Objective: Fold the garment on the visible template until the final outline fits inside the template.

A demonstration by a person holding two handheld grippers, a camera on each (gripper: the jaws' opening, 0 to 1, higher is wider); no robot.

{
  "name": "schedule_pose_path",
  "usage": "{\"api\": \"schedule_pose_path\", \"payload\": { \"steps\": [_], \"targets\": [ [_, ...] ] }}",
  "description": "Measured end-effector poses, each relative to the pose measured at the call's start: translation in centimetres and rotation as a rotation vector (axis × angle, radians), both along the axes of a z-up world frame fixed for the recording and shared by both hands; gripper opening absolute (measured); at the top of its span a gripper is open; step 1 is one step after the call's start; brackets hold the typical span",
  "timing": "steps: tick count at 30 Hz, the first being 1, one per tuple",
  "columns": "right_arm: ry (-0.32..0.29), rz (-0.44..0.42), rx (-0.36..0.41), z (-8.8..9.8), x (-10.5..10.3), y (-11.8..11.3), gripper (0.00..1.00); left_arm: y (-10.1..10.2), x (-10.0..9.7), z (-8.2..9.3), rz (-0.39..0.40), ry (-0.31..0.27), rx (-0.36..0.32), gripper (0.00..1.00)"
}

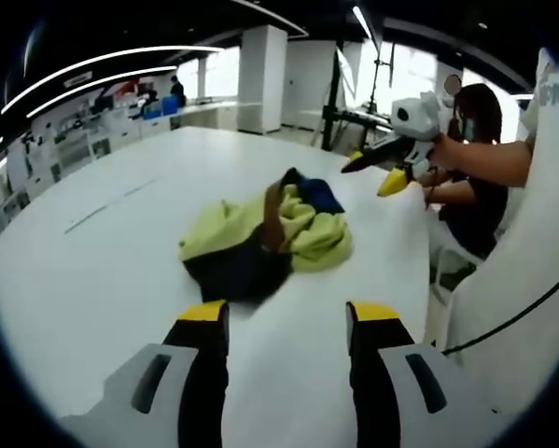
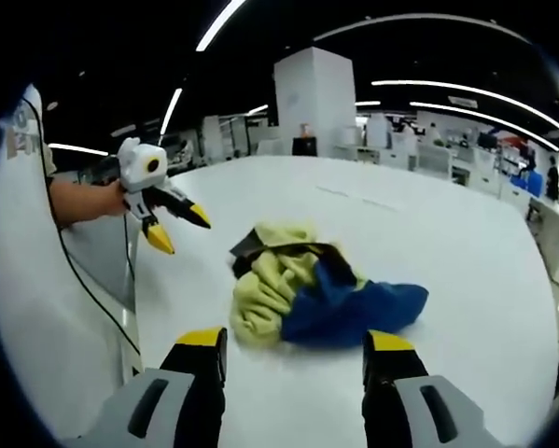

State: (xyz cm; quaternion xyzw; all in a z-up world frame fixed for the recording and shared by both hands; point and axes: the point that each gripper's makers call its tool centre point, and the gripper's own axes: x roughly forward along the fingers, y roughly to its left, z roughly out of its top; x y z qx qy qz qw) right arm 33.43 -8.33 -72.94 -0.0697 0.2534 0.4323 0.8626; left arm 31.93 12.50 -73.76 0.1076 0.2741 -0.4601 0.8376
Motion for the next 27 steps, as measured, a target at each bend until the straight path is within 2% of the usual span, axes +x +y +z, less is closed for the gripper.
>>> {"api": "schedule_pose_path", "payload": {
  "steps": [9,16,19,27],
  "targets": [
    [0.009,-0.042,0.056,0.7,0.9,0.0,0.48,-0.6,0.5,-0.2,0.003,0.012,-0.009,0.45],
    [0.027,-0.056,0.059,0.2,1.4,0.0,0.42,-1.0,0.9,-0.5,-0.009,0.001,0.023,0.43],
    [0.024,-0.065,0.061,0.1,1.9,0.0,0.4,-1.0,1.0,-0.8,-0.023,-0.018,0.063,0.42],
    [0.039,-0.073,0.085,0.1,2.3,0.5,0.37,-1.8,1.3,-1.0,-0.035,-0.025,0.068,0.38]
  ]
}}
